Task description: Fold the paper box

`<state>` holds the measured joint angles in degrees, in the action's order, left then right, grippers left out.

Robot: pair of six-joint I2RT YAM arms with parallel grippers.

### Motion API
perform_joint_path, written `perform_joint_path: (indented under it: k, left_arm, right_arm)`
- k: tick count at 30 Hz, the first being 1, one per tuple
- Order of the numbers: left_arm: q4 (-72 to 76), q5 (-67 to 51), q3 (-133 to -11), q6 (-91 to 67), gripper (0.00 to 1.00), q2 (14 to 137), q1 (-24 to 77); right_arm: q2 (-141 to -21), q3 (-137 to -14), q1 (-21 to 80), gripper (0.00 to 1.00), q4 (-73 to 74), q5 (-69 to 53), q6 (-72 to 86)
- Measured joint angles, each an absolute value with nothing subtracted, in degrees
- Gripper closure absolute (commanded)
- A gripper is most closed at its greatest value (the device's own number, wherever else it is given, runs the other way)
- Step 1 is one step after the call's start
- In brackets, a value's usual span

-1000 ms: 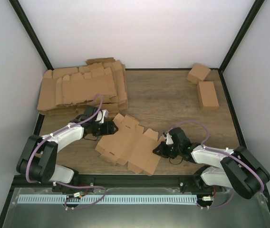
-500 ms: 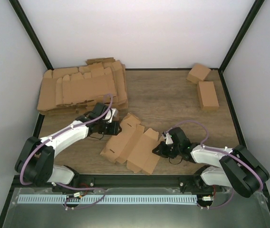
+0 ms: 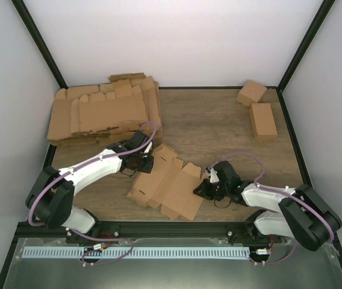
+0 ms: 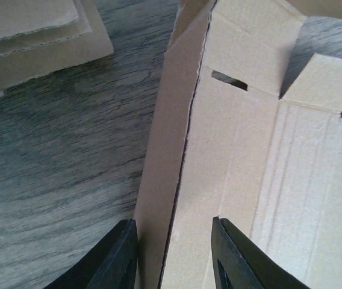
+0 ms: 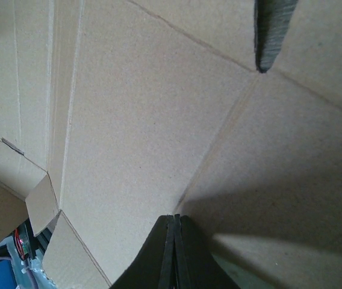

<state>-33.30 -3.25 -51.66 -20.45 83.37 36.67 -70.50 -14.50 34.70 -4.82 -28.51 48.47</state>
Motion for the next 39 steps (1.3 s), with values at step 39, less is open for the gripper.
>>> perform_joint_path:
  k: [39]
  left_arm:
    - [-34.1,12.1,-57.1,-24.1,0.59,80.3,52.0]
  right_arm:
    - [-69.5,-20.3,35.4,0.74,-14.7,-30.6,55.0]
